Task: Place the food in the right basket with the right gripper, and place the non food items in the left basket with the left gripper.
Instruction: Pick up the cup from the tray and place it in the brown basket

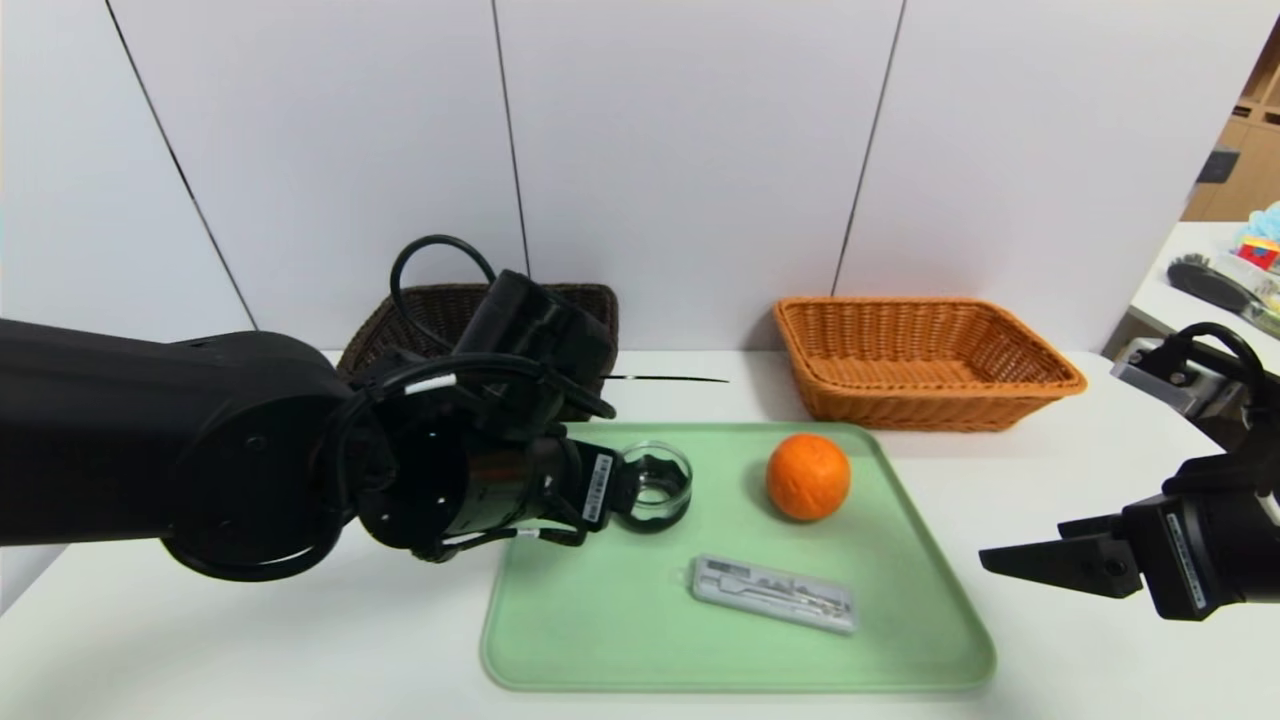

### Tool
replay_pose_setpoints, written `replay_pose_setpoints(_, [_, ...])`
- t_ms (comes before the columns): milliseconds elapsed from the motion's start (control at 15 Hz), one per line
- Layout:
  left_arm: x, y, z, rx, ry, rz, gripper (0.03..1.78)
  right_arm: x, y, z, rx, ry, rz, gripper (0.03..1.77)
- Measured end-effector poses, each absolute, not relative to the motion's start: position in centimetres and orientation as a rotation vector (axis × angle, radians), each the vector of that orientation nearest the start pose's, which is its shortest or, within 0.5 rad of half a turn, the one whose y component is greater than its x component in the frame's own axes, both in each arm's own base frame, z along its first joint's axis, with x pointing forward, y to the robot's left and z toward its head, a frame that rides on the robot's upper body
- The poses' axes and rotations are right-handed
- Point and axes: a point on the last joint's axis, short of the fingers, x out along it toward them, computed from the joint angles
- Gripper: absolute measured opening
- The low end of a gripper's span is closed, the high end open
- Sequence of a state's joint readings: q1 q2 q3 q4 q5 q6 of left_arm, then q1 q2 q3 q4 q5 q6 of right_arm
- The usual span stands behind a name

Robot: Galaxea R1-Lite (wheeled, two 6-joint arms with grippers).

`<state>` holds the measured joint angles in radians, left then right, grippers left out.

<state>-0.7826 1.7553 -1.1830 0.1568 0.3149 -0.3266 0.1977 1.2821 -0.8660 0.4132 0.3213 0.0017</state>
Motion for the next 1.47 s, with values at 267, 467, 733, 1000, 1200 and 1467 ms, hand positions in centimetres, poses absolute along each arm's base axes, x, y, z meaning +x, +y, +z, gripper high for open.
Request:
replay_pose_setpoints(267, [23.8, -23.5, 19.4, 0.003, 0.731, -0.24, 1.69, 16.8, 4.1, 21.2, 0.054, 0.832, 0.488, 1.7])
replay_pose_setpoints(467, [24.3, -24.2, 19.5, -0.066, 0.789, -0.179, 1.69, 16.8, 4.1, 21.2, 0.055, 0.83, 0.488, 1.7])
replay_pose_setpoints(733, [25.0, -25.3, 19.7, -0.148, 0.84, -0.112, 1.69, 16.7, 4.1, 21.2, 0.055, 0.83, 0.489, 1.7])
replay_pose_setpoints(1000, [26.2, -26.6, 18.9, -0.194, 0.875, -0.022, 1.69, 16.5, 4.0, 21.2, 0.055, 0.83, 0.49, 1.7])
replay_pose_setpoints(1200, [27.1, -27.5, 17.6, -0.211, 0.908, 0.029, 1.69, 16.4, 4.0, 21.1, 0.055, 0.83, 0.49, 1.7])
replay_pose_setpoints(1467, [27.9, -28.2, 16.3, -0.203, 0.926, 0.045, 1.69, 16.2, 4.0, 21.0, 0.054, 0.828, 0.49, 1.7])
